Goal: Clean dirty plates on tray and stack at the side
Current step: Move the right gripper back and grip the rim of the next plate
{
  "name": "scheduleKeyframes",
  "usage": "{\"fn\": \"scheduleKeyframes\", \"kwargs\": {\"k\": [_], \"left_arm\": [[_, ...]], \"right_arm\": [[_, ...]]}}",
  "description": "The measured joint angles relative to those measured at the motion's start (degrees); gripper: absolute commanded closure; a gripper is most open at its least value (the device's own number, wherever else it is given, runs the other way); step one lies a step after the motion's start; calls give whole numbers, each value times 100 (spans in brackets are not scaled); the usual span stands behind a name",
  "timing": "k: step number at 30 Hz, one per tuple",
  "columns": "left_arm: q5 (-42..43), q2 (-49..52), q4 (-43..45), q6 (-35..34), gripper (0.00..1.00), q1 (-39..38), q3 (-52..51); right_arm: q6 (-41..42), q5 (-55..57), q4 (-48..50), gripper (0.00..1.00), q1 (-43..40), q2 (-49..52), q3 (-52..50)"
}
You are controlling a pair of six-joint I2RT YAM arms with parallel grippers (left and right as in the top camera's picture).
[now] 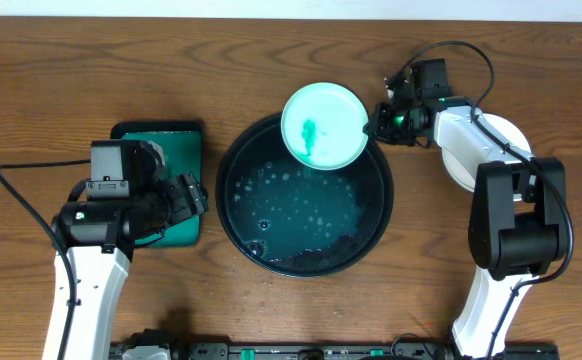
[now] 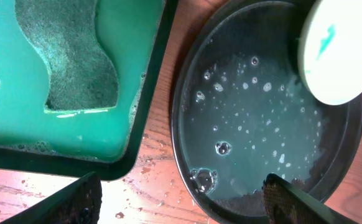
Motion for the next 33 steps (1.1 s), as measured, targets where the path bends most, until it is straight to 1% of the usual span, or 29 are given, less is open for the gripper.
{"fn": "scheduleKeyframes", "kwargs": {"k": [5,11,14,18,21,24,28,29,32,33], "left_arm": [[0,0,-28,0,17,0,0],[0,0,-66,0,17,0,0],[0,0,-66,0,17,0,0],[-35,0,-61,2,18,0,0],[-337,35,-66,2,18,0,0],[-815,216,-50,2,19,0,0],[-1215,774,210,4,29,0,0],[-1281,946,343,13,30,0,0],[-1381,1429,765,46,30,0,-2],[-1403,1580,896,44,33,0,-2]], "right_arm": [[87,-243,-365,98,0,0,0],[44,-450,-1167,98,72,-7,0],[4,-380,-1604,98,229,-90,-2],[48,24,-2238,99,527,-393,-2],[103,356,-2529,98,737,-570,-2],[127,566,-2616,99,935,-603,-2],[142,695,-2559,99,1088,-603,-2],[151,713,-2542,99,1104,-603,-4],[188,756,-2507,99,1119,-603,-4],[192,769,-2511,99,1119,-603,-4]]}}
